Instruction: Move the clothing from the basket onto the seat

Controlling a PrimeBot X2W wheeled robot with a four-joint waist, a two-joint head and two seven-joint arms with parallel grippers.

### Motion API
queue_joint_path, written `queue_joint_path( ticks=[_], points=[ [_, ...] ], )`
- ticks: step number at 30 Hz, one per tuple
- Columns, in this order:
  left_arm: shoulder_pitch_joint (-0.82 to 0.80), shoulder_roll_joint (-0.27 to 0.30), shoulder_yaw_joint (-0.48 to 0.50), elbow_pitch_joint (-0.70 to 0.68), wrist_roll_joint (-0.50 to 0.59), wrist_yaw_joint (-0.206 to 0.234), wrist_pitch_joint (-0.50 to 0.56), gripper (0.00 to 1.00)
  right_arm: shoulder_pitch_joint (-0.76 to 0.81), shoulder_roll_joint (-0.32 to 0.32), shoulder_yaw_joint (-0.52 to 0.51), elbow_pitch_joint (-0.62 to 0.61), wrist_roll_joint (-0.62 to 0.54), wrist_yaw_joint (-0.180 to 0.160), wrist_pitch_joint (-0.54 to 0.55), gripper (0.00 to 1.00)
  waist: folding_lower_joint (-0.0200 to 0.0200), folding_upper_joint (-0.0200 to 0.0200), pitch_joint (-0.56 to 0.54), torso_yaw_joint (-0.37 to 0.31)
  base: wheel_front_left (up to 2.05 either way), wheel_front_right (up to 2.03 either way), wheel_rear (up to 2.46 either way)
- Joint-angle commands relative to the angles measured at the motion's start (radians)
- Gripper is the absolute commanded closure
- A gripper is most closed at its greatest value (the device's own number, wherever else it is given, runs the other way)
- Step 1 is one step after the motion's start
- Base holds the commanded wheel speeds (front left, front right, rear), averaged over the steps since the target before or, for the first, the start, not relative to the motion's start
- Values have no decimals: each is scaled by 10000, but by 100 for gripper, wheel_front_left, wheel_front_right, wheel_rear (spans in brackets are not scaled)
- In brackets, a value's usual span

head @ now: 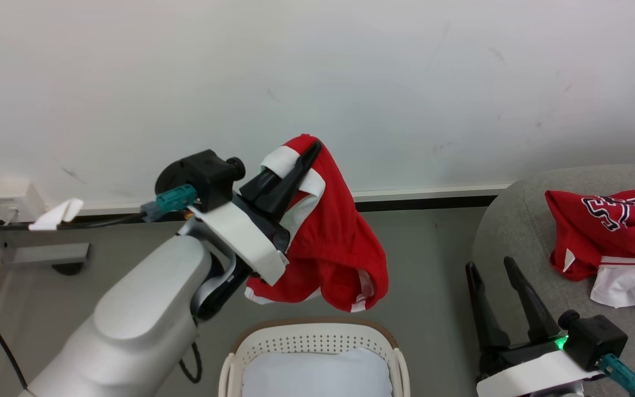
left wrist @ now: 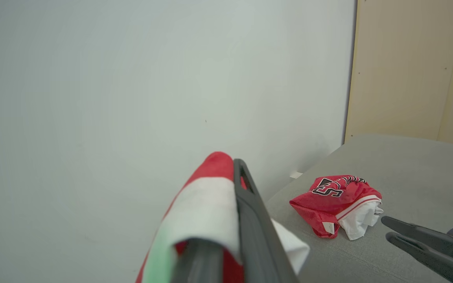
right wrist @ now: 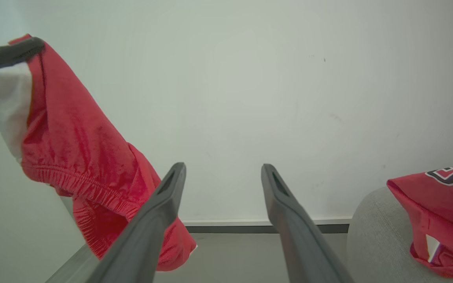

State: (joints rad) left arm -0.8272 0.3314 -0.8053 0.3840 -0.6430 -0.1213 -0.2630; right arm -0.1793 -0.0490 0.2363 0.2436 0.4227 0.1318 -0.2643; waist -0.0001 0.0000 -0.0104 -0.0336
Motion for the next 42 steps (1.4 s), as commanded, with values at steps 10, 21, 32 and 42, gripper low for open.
queue_joint_path(
  ticks=[10,21,32,42],
  points=[
    [61,0,52,-11,-78,178,-19,100,90,-27,506,75,-222,-22,0,0,1,0,-77,-94,0,0,0],
    [267,-331,-262,-158,-158,184,98,100,-760,-115,2469,860,-338,-22,0,0,1,0,-233,151,0,0,0],
    [441,-843,-1013,-776,-85,115,440,100,-2336,-24,3756,3181,-50,-22,1,0,1,0,-248,826,0,0,0],
    [703,-1079,-1668,-1462,-83,69,763,100,-3175,-26,3923,4194,-6,-22,1,0,1,0,-375,1565,0,0,0]
  ],
)
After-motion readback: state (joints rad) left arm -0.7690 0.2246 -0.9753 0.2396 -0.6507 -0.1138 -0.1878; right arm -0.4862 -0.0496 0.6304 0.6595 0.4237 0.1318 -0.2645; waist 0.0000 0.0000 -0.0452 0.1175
